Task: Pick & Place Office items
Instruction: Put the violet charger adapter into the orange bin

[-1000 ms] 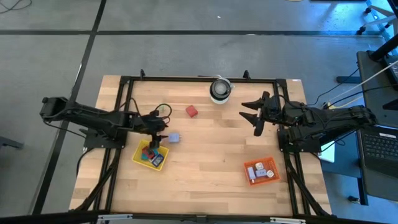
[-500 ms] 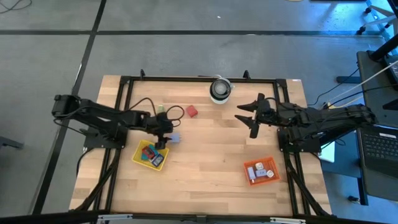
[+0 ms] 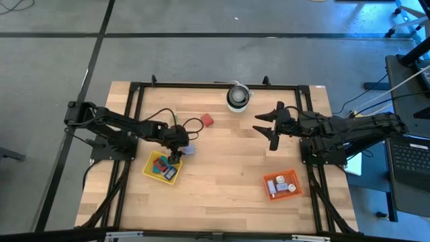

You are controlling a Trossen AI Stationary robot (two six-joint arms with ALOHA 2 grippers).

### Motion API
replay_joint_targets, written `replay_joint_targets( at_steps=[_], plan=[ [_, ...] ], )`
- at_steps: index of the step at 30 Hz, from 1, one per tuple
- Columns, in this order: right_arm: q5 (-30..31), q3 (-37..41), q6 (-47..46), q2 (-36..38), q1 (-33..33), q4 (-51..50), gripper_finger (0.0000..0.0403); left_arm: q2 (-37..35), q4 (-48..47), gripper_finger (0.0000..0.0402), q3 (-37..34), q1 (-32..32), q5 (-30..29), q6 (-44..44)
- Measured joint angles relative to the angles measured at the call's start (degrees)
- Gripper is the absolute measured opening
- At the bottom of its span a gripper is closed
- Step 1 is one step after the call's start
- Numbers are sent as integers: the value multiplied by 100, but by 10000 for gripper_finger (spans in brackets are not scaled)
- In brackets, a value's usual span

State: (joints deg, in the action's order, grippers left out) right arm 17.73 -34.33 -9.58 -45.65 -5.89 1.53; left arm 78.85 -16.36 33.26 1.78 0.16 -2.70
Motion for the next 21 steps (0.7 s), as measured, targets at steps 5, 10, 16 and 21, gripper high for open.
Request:
replay_joint_targets(
  at_steps=[5,10,16,21],
  plan=[
    [-86,0,-2,0,0,21,217,28,197,240,0,0,-20,-60],
    [-86,0,-2,0,1,19,217,26,181,240,2,0,-20,-60],
    [-87,0,-4,0,1,19,217,46,188,240,2,-4,-48,-59],
    [-89,0,-7,0,2,16,217,368,229,240,21,-96,-21,-66]
  ],
)
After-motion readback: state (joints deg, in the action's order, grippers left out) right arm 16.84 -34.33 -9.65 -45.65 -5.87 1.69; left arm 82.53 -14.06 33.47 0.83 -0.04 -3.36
